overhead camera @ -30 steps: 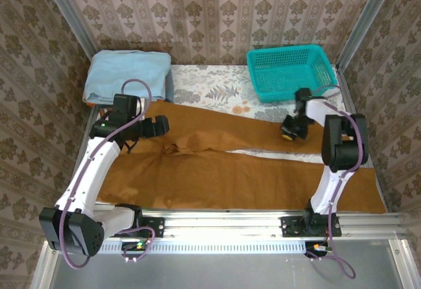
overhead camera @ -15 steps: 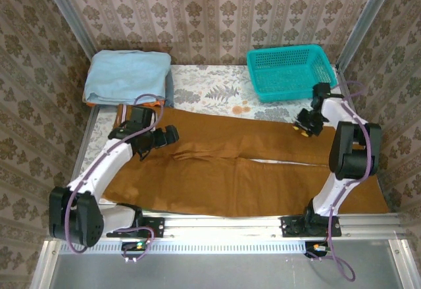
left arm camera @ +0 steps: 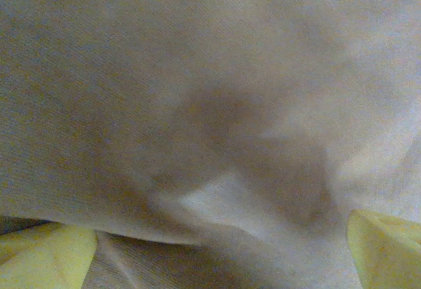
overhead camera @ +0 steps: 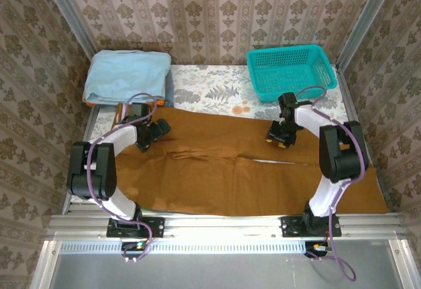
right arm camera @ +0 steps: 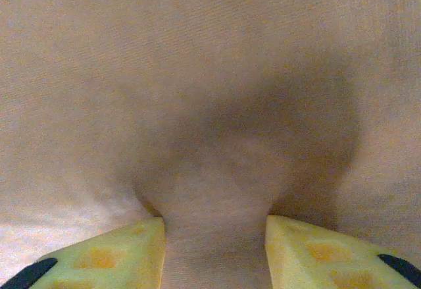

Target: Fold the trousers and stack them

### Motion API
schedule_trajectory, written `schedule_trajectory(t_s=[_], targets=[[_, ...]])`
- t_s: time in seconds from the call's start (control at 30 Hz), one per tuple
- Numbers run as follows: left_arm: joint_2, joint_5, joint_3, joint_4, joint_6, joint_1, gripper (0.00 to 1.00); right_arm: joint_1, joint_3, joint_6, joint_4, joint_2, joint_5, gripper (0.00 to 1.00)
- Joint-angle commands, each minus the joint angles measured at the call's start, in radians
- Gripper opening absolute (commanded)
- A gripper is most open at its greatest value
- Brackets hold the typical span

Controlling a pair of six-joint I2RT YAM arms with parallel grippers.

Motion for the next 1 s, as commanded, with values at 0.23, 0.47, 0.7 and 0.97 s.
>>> schedule_trajectory(t_s=[0.23, 0.47, 0.7, 0.97], targets=[[-0.095, -0.003, -0.103, -0.028, -0.092, 0.301, 0.98, 0.089, 0.315, -0.031, -0.079, 0.247, 0.005, 0.49], [-0.115, 0.01, -0.077, -0.058, -0.068, 0.421, 0.98, 0.157, 0.494, -0.023, -0.125, 0.376, -0.013, 0.49], [-0.124, 0.035, 0.097, -0.163, 0.036, 0.382, 0.99, 0.162, 0.52, -0.051, -0.172, 0.295, 0.012, 0.49], [-0.273, -0.029, 0.176, -0.303, 0.186, 0.057, 1.0, 0.198, 0.202, -0.016, -0.078, -0.031, 0.022, 0.5]])
